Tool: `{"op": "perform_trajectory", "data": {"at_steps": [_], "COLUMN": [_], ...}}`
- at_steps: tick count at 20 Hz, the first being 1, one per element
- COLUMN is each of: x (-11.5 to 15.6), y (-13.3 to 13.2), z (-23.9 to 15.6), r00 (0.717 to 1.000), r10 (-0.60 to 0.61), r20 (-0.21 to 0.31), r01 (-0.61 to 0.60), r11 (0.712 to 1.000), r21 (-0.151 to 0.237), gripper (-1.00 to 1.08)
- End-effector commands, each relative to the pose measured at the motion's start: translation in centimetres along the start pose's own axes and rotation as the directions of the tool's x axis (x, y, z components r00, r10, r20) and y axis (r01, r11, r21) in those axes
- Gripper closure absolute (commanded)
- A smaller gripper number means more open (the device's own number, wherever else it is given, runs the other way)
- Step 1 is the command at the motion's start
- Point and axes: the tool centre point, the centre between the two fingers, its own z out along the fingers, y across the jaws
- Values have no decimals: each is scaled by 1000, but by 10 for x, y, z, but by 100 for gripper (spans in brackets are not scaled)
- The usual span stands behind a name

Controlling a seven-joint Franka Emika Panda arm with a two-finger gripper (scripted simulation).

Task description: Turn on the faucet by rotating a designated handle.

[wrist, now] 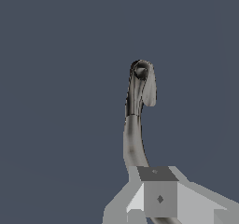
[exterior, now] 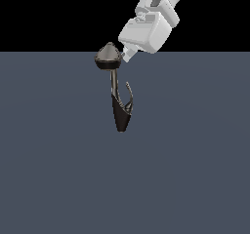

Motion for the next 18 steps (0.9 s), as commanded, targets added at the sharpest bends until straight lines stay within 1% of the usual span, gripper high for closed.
{"op": "perform_trajectory", "data": {"at_steps": [1, 5, 10, 14, 18], "x": [19, 44, 66, 77, 81], "y": [-7, -16, -22, -24, -26], "z": [13, 32, 49, 59, 62], "r00": [996, 980, 954, 938, 931], "r10": [77, 175, 260, 299, 315], "r20": [39, 94, 148, 175, 187], "r01": [-78, -181, -275, -320, -337], "r11": [997, 981, 957, 942, 935], "r21": [29, 64, 90, 102, 106], "gripper": [108, 108, 108, 108, 108]}}
